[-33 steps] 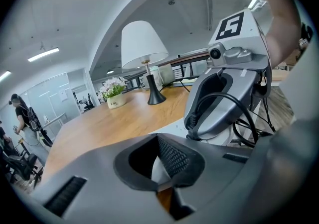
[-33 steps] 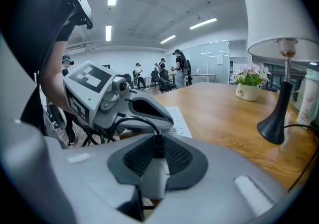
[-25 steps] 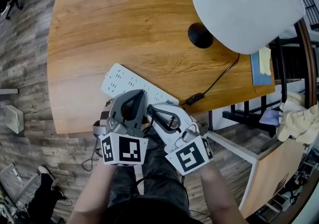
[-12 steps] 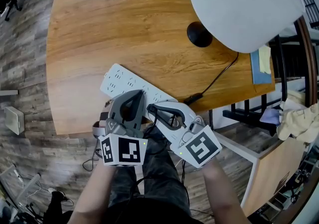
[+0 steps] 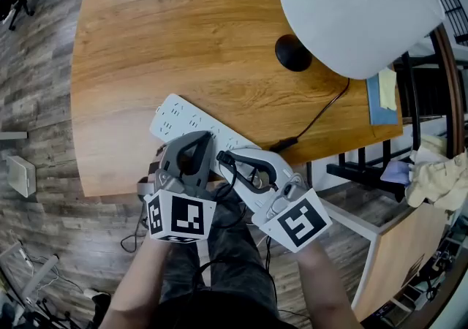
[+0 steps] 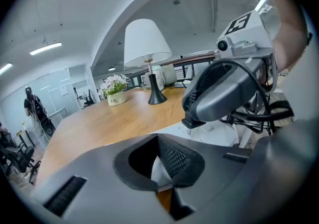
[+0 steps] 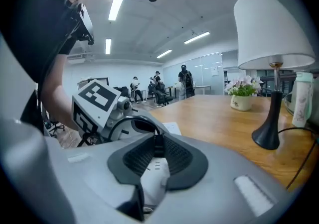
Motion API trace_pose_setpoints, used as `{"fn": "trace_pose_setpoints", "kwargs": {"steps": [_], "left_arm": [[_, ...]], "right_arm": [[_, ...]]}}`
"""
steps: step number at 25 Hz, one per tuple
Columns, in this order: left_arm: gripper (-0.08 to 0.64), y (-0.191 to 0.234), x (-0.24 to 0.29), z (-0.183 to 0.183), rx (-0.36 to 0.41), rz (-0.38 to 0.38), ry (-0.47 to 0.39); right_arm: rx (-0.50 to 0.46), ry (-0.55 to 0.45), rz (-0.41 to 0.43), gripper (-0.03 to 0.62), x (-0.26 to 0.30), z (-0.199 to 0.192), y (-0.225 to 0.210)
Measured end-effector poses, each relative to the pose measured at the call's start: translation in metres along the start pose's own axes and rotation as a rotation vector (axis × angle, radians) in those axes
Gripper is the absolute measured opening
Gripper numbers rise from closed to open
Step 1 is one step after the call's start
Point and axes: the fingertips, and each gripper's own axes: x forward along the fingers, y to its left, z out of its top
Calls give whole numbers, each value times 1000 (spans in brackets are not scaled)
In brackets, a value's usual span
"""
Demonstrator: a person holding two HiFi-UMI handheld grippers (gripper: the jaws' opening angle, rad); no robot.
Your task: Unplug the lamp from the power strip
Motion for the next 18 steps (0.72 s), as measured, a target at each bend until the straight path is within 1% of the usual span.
{"fn": "trace_pose_setpoints", "kwargs": {"steps": [3, 5, 9, 12, 14, 18], "left_arm": [[-5, 11, -8, 9, -48, 33, -59], [-5, 20, -14, 14, -67, 57, -79], [-5, 37, -27, 19, -86, 98, -94], [-5, 43, -39, 24, -106, 111, -103], [-5, 43, -44, 25, -104, 116, -104], [-5, 42, -54, 24, -107, 123, -107]], "right_arm": [[-27, 36, -38, 67, -2, -5, -9], [-43, 65, -70, 69, -4, -9, -17], [-78, 132, -150, 69, -5, -13, -32], [-122, 197, -227, 71, -2, -13, -46], [-145, 244, -271, 71, 2, -12, -57], [-136, 336, -315, 72, 12, -11, -76]]}}
